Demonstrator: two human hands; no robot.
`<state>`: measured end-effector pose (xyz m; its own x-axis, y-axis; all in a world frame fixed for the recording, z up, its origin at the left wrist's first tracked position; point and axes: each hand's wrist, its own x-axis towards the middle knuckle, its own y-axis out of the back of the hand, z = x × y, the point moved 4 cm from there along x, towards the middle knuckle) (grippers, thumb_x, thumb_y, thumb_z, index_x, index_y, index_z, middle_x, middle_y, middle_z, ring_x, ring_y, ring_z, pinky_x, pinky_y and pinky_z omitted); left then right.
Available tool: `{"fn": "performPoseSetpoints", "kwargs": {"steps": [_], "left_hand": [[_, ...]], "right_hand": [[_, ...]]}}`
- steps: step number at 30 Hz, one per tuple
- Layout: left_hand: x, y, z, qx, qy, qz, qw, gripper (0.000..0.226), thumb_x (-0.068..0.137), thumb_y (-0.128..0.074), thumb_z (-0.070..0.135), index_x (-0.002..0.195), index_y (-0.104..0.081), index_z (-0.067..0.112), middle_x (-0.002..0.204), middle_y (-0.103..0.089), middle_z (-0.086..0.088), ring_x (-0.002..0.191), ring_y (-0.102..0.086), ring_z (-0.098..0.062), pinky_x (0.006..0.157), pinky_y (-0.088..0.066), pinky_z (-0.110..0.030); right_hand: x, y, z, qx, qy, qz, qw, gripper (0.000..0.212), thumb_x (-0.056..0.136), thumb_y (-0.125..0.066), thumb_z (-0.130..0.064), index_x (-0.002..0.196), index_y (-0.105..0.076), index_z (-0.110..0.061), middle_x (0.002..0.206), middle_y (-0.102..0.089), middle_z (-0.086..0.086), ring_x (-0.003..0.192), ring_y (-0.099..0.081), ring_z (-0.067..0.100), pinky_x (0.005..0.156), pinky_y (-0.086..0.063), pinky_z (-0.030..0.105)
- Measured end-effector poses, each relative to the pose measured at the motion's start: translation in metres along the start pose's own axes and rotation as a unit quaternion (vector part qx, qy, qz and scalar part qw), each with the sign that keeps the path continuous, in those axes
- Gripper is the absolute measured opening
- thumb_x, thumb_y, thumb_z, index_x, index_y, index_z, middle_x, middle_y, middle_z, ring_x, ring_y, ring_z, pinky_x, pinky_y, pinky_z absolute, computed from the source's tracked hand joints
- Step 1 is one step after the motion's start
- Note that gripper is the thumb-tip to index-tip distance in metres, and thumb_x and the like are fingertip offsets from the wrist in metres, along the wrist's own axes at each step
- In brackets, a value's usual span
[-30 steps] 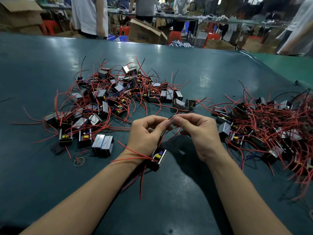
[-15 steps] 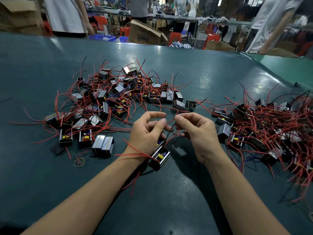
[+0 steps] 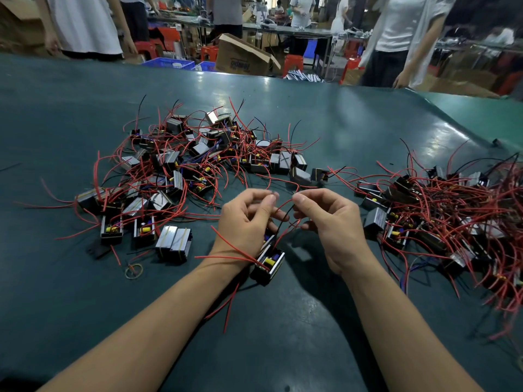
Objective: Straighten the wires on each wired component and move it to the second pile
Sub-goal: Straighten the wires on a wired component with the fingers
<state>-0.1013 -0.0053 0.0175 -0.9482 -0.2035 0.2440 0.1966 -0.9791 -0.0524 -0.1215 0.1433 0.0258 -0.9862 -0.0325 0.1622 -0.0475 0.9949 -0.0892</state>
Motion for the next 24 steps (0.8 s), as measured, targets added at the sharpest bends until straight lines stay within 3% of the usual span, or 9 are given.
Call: {"fn": "performPoseSetpoints", "kwargs": {"steps": [2, 7, 10, 14, 24], "left_hand": [[-0.001, 0.0001, 0.0021, 0.011, -0.021, -0.004, 1.0, 0.022, 0.098, -0.053, 0.004, 0.113, -0.056, 0.02, 0.073, -0.073, -0.006, 0.05, -0.058, -0.014, 0.055, -0.052, -0.026], [-0.0052, -0.0038, 0.0042, 0.045, -0.049, -0.035, 0.997, 0.007, 0.089, -0.067, 0.009, 0.09, -0.071, 0.015, 0.071, -0.073, -0.001, 0.061, -0.066, -0.007, 0.059, -0.054, -0.027], [-0.0045, -0.0045, 0.0037, 0.04, -0.053, -0.042, 0.997, 0.013, 0.088, -0.069, 0.007, 0.085, -0.073, 0.019, 0.067, -0.072, 0.003, 0.059, -0.066, -0.003, 0.055, -0.05, -0.018], [-0.0028, -0.0025, 0.0028, 0.031, -0.044, -0.048, 0.997, 0.015, 0.088, -0.07, 0.009, 0.084, -0.074, 0.023, 0.07, -0.074, 0.002, 0.063, -0.067, -0.005, 0.059, -0.051, -0.017], [-0.0015, -0.0003, 0.0066, -0.002, -0.021, -0.05, 0.999, 0.011, 0.085, -0.071, 0.002, 0.081, -0.075, 0.012, 0.07, -0.074, 0.001, 0.069, -0.069, -0.008, 0.07, -0.053, -0.017]], "right_hand": [[0.0002, 0.0004, 0.0001, -0.003, 0.0, 0.003, 1.0, 0.007, 0.086, -0.072, -0.013, 0.081, -0.072, -0.018, 0.071, -0.069, -0.004, 0.068, -0.063, 0.008, 0.054, -0.047, 0.018], [-0.0006, -0.0006, -0.0019, -0.013, 0.018, -0.006, 1.0, 0.007, 0.085, -0.072, -0.012, 0.082, -0.074, -0.019, 0.075, -0.072, -0.001, 0.072, -0.064, 0.012, 0.058, -0.049, 0.021], [-0.0014, -0.0005, -0.0028, -0.02, 0.023, -0.009, 0.999, 0.006, 0.086, -0.072, -0.012, 0.084, -0.074, -0.018, 0.076, -0.073, 0.0, 0.073, -0.064, 0.011, 0.06, -0.05, 0.022], [-0.0012, 0.0002, -0.0024, -0.032, 0.019, -0.004, 0.999, 0.003, 0.086, -0.072, -0.013, 0.087, -0.073, -0.015, 0.077, -0.073, 0.0, 0.073, -0.065, 0.011, 0.059, -0.05, 0.02], [0.0009, 0.0034, -0.0019, 0.014, -0.004, -0.003, 1.0, 0.006, 0.086, -0.07, -0.012, 0.082, -0.074, -0.016, 0.072, -0.073, 0.001, 0.067, -0.067, 0.011, 0.055, -0.051, 0.02]]}}
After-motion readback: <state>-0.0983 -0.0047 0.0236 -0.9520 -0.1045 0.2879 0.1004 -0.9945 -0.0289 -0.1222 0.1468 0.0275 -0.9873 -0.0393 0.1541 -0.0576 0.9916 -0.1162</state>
